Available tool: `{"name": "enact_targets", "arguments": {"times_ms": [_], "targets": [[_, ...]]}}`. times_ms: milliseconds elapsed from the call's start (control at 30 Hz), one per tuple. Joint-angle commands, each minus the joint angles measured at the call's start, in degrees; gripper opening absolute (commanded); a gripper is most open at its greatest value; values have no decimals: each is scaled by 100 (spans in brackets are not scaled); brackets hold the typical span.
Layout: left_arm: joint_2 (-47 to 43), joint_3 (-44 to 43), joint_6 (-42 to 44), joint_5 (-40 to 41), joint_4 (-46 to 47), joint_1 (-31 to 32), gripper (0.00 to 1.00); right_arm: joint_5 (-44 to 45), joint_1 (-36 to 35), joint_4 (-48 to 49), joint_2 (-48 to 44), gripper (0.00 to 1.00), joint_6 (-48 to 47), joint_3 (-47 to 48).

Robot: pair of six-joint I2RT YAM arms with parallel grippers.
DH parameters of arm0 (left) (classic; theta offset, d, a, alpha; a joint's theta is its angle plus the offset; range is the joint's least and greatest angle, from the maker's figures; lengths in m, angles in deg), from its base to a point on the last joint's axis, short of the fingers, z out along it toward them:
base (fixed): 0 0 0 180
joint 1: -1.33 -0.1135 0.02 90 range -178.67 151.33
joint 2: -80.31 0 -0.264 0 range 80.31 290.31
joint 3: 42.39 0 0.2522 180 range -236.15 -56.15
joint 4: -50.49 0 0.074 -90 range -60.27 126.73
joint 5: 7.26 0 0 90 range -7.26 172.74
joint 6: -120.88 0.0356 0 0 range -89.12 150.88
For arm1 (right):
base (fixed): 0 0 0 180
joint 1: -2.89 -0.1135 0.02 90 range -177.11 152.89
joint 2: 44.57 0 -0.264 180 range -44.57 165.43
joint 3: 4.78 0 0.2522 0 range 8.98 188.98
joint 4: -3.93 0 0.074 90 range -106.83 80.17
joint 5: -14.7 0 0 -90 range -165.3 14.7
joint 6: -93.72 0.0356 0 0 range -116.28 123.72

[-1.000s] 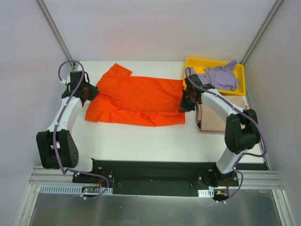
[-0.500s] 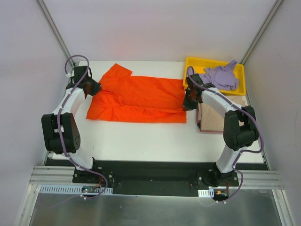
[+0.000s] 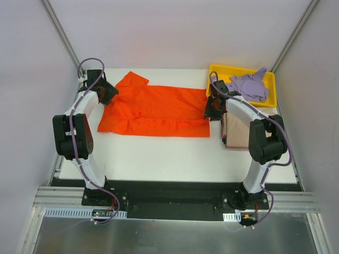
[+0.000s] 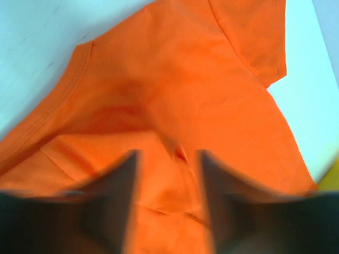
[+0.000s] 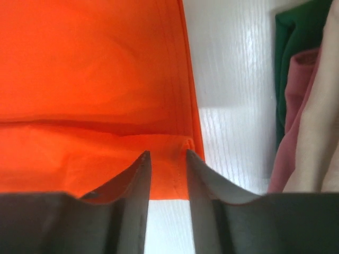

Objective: Fold and stack the t-shirts
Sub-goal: Fold the flattened tshirt in 1/3 of the way

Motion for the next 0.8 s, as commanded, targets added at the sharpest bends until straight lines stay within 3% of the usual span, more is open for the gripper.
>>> {"name": "enact_targets", "arguments": {"times_ms": [0, 33, 133, 267, 500, 767], "targets": [[77, -719, 448, 99, -327, -25, 92, 97, 41, -8, -109, 48, -180, 405], [60, -895, 502, 117, -503, -25, 99, 53, 33, -26, -180, 55, -232, 387], [-211, -906, 598, 56, -663, -17, 99, -53, -11, -105, -469, 71, -294, 212], [-642, -266, 634, -357, -663, -25, 99, -570, -248, 17, -778, 97, -355, -166], [-371, 333, 590, -1078, -645, -8, 99, -1388, -899, 501, -147, 96, -312, -9], [-11, 711, 485, -789, -680, -26, 99, -862, -785, 264, 163, 96, 75, -464]]}}
